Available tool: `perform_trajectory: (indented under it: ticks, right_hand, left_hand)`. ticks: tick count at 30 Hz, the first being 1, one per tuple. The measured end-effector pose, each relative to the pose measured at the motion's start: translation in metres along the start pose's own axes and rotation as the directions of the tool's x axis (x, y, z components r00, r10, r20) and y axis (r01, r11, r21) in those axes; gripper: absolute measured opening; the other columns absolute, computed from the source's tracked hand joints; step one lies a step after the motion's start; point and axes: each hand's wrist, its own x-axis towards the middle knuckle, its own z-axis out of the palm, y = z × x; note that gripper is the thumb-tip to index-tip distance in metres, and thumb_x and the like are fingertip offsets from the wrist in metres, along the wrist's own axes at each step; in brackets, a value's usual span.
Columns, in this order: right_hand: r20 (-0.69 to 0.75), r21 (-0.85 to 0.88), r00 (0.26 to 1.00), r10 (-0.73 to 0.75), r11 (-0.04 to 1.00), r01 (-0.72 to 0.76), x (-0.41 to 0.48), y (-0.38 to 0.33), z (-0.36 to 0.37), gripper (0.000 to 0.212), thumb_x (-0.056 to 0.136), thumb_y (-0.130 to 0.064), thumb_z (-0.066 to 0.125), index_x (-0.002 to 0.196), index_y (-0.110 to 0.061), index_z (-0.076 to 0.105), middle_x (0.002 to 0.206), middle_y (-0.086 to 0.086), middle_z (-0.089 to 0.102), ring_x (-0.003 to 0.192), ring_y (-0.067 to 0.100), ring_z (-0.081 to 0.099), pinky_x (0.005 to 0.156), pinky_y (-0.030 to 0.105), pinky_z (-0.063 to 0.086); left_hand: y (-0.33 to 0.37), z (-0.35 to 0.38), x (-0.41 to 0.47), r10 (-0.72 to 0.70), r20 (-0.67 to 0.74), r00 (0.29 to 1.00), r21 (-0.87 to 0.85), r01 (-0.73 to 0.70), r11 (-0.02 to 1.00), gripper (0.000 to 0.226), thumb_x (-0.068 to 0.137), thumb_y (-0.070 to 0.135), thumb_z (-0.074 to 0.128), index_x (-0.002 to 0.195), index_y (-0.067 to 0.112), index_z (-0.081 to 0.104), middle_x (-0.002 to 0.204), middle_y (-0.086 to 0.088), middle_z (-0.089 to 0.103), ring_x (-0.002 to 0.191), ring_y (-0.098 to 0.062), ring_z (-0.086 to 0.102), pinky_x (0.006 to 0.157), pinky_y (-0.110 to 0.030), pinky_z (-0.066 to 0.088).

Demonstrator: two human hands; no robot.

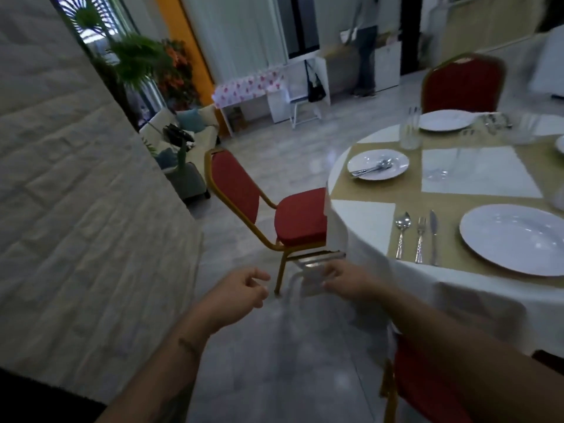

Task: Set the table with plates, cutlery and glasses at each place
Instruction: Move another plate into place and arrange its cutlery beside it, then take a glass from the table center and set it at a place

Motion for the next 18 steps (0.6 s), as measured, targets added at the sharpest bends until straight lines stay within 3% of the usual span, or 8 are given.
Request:
perform_trajectory:
  ticks: [2,9,15,18]
  right_hand:
    - [-0.009,-0.049,1.000,0.016,0.999,-0.016,0.006,0.000,0.001,0.023,0.091,-0.019,0.060,0.112,-0.012,0.064,0.104,0.001,0.061,0.097,0.018,0.060,0.086,0.034,0.052]
    - [-0.229,0.063,0.944,0.238,0.971,-0.230,0.054,0.008,-0.030,0.029,0.086,-0.018,0.060,0.111,-0.007,0.068,0.113,0.009,0.070,0.102,0.024,0.064,0.087,0.033,0.052]
    - [-0.350,0.262,0.828,0.438,0.894,-0.363,0.088,0.019,-0.042,0.033,0.088,-0.024,0.059,0.120,-0.016,0.063,0.124,0.005,0.063,0.110,0.021,0.059,0.092,0.032,0.048]
    - [-0.392,0.362,0.751,0.531,0.840,-0.404,0.094,0.026,-0.053,0.037,0.090,-0.028,0.059,0.125,-0.019,0.059,0.121,0.001,0.058,0.104,0.017,0.058,0.083,0.029,0.046]
  left_hand:
    - [0.001,-0.011,0.016,0.004,0.041,0.999,0.016,-0.005,1.000,0.028,0.095,0.019,0.056,0.121,0.026,0.060,0.103,0.001,0.067,0.094,-0.012,0.067,0.087,-0.032,0.056]
    - [0.036,-0.056,0.144,0.147,0.220,0.964,0.129,-0.178,0.976,0.028,0.096,0.023,0.057,0.123,0.026,0.057,0.107,0.000,0.066,0.096,-0.014,0.066,0.084,-0.031,0.056]
    - [0.072,-0.073,0.236,0.273,0.376,0.885,0.109,-0.335,0.936,0.025,0.095,0.018,0.060,0.119,0.023,0.060,0.103,-0.002,0.069,0.092,-0.018,0.067,0.069,-0.026,0.054]
    - [0.099,-0.067,0.274,0.322,0.413,0.852,0.085,-0.388,0.918,0.017,0.094,0.014,0.060,0.108,0.025,0.062,0.097,-0.003,0.069,0.085,-0.016,0.066,0.064,-0.024,0.051]
